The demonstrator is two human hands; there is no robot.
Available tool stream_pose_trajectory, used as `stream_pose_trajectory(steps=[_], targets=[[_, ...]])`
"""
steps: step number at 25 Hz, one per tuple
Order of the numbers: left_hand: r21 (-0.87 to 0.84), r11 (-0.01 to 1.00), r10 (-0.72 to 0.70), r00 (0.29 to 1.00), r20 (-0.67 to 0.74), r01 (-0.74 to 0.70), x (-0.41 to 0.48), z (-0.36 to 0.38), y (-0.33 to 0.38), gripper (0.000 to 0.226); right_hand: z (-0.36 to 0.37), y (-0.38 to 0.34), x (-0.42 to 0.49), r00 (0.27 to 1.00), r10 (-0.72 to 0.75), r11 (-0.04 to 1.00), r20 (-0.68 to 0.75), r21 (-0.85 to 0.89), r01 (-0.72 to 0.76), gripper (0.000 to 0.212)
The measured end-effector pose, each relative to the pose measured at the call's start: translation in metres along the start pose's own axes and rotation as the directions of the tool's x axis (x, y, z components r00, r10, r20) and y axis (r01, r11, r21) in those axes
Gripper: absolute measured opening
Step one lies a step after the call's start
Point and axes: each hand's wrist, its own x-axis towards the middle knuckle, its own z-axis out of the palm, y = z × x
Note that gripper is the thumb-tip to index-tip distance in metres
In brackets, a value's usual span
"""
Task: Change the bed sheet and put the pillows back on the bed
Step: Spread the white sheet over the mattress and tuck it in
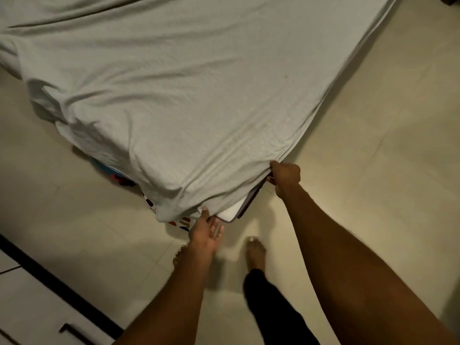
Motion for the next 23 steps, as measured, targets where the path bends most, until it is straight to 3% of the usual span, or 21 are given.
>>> stream_pose_trajectory(steps=[3, 5, 7, 10, 14, 19, 23], targets=[[-0.372, 0.928, 0.059, 0.997, 0.055, -0.034, -0.003, -0.003, -0.003, 0.019, -0.008, -0.013, 0.003, 0.983, 0.125, 0.962, 0.133, 0.226, -0.153, 0.007], [-0.489, 0.869, 0.130, 0.988, 0.084, -0.072, -0.009, 0.004, -0.018, 0.015, -0.014, -0.025, 0.006, 0.938, 0.185, 0.916, 0.293, 0.294, -0.272, 0.014], [-0.577, 0.806, 0.191, 0.981, 0.043, -0.132, -0.010, 0.014, -0.047, 0.015, -0.028, -0.034, 0.015, 0.867, 0.216, 0.898, 0.450, 0.258, -0.358, 0.021], [-0.650, 0.742, 0.236, 0.971, 0.026, -0.163, 0.000, 0.028, -0.083, 0.029, -0.048, -0.055, 0.045, 0.814, 0.164, 0.904, 0.558, 0.245, -0.350, 0.043], [-0.610, 0.754, 0.283, 0.958, -0.037, -0.246, 0.009, 0.036, -0.124, 0.063, -0.081, -0.068, 0.073, 0.866, 0.115, 0.902, 0.487, 0.313, -0.296, 0.039], [-0.396, 0.863, 0.237, 0.944, -0.230, -0.314, 0.008, 0.022, -0.187, 0.071, -0.144, -0.014, 0.086, 0.944, 0.174, 0.978, 0.281, 0.060, -0.198, 0.033], [-0.294, 0.915, 0.210, 0.949, -0.234, -0.275, 0.022, 0.006, -0.227, 0.072, -0.172, 0.015, 0.115, 0.972, 0.151, 0.988, 0.179, -0.073, -0.140, 0.035]])
